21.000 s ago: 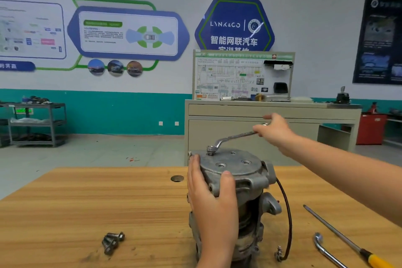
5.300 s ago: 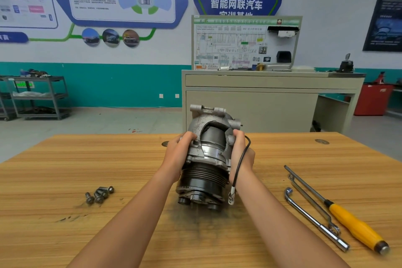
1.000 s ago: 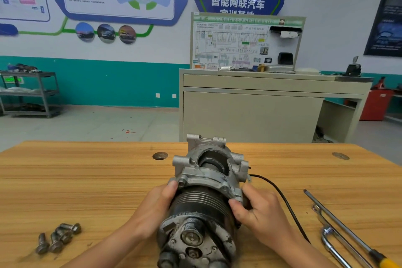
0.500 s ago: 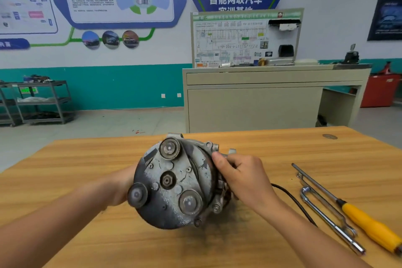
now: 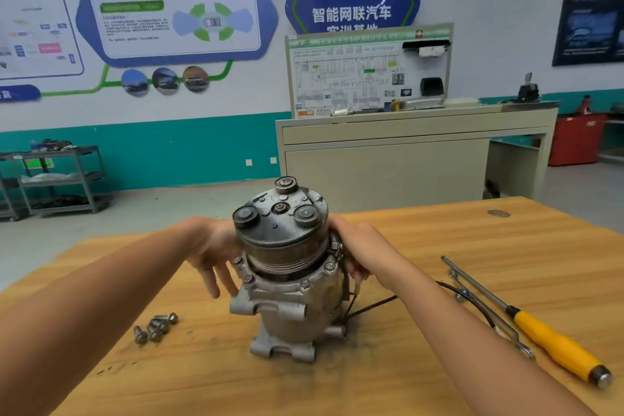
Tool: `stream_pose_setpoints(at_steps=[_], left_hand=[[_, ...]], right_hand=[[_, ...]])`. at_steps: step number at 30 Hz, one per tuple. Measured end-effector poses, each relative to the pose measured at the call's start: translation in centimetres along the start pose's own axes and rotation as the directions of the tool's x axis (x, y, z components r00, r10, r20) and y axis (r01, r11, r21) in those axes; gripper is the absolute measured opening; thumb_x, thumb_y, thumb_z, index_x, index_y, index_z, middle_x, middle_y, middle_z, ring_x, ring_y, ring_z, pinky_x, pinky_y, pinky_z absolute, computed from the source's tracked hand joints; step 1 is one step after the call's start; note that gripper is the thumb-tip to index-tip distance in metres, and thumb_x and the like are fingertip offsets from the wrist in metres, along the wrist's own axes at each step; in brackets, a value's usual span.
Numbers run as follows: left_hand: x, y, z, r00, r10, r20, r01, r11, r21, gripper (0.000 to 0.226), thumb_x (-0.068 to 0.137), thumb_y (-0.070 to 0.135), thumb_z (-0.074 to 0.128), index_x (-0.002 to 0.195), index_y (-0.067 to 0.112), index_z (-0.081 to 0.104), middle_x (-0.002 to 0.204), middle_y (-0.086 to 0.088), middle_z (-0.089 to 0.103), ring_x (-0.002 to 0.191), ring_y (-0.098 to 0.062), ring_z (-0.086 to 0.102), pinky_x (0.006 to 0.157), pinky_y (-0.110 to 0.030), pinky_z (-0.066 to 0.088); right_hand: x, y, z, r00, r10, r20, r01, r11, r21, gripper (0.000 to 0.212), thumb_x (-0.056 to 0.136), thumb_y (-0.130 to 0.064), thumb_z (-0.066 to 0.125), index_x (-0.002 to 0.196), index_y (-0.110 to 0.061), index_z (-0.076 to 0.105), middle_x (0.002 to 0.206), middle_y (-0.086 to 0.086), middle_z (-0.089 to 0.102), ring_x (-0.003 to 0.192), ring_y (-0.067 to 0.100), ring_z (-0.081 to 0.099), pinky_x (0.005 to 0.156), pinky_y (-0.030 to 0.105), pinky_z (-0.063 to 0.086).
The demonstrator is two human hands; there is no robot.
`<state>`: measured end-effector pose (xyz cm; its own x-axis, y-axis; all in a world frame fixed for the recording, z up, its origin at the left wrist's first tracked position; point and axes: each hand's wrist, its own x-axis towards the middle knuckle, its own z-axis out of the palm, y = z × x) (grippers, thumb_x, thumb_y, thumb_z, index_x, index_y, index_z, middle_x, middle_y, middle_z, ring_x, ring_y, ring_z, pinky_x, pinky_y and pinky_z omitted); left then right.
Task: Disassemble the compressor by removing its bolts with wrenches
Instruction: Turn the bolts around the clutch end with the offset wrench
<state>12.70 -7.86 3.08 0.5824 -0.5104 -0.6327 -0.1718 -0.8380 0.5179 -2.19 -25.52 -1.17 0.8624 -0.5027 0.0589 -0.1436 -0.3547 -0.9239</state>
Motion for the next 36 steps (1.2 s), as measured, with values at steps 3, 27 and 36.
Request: stream_pose_setpoints(at_steps=[3,27,36], left_hand=[[1.6,1.1,1.0,0.989,0.057,-0.133,-0.081,0.98,-0.18,0.043,0.091,0.054,0.039,0.107,0.019,0.059,0.12,-0.008,0.053,0.117,-0.035,0.051,0.073,-0.052,0.054],[5.0,2.3,6.2,0.618,-0.06,-0.784,-0.689,0.44,-0.576,0.026,0.093,0.02,0.046,0.069,0.014,0.052,0.07,-0.002,0.055,0.062,-0.014,0.047,0.052,-0.027,0.033],[3.1,3.3,9.7,0.377,-0.155,-0.913,-0.708,0.587,-0.392,0.038,0.095,0.012,0.029,0.118,0.001,0.057,0.123,-0.019,0.055,0.102,-0.028,0.047,0.087,-0.031,0.035]], right_hand=[[1.8,0.4,0.0,0.994,0.111,0.014,-0.112,0.99,0.086,0.047,0.086,-0.055,0.041,0.064,-0.014,0.05,0.033,-0.005,0.04,0.027,0.011,0.036,0.036,0.015,0.028],[-2.9,4.7,3.9,0.941,-0.29,-0.173,0.196,0.886,-0.42,0.124,0.056,-0.081,0.056,0.145,-0.029,-0.014,0.155,-0.011,-0.004,0.14,0.008,-0.003,0.113,0.042,-0.002],[-5.1,7.4,-2.6,0.926,-0.249,-0.285,0.024,0.79,-0.613,0.052,0.091,-0.045,0.047,0.134,-0.016,0.044,0.136,0.002,0.045,0.121,0.017,0.043,0.093,0.032,0.04]])
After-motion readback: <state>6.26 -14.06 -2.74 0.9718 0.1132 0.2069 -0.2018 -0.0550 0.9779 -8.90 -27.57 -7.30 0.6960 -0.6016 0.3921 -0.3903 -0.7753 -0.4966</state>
